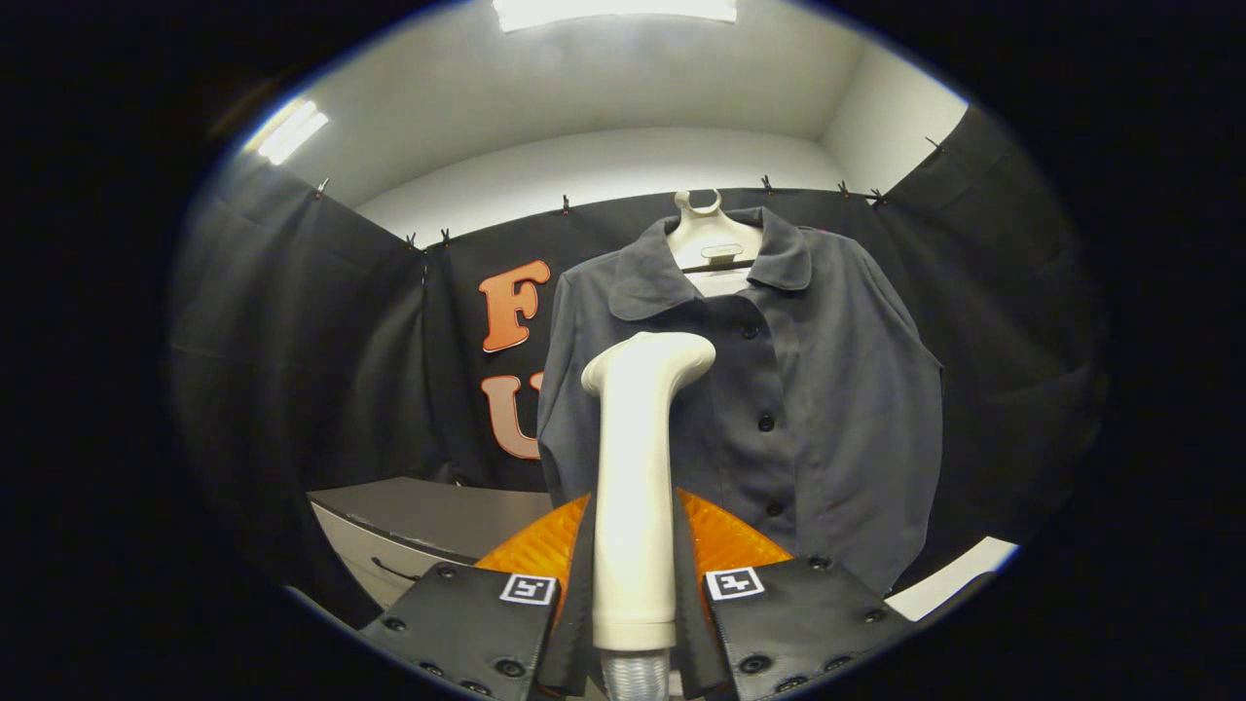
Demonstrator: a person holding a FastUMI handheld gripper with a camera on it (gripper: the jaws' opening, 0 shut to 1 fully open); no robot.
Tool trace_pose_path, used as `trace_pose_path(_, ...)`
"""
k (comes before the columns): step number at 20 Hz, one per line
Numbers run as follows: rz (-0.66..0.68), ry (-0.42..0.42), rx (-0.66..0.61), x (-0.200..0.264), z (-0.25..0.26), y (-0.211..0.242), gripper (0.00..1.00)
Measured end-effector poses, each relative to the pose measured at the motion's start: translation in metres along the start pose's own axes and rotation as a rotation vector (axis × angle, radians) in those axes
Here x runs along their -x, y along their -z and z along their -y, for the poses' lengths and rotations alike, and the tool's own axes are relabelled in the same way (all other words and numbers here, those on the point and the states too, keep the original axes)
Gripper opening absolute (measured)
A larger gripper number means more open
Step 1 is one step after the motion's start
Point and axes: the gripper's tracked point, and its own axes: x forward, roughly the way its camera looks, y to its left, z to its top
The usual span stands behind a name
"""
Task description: Iron the clothes twice with a garment steamer, once on the left side and once on the right side.
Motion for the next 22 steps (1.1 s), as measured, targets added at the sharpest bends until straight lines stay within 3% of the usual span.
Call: trace_pose_path(22, -0.05, 0.02, 0.006, -0.001, 0.008, 0.031, 0.42)
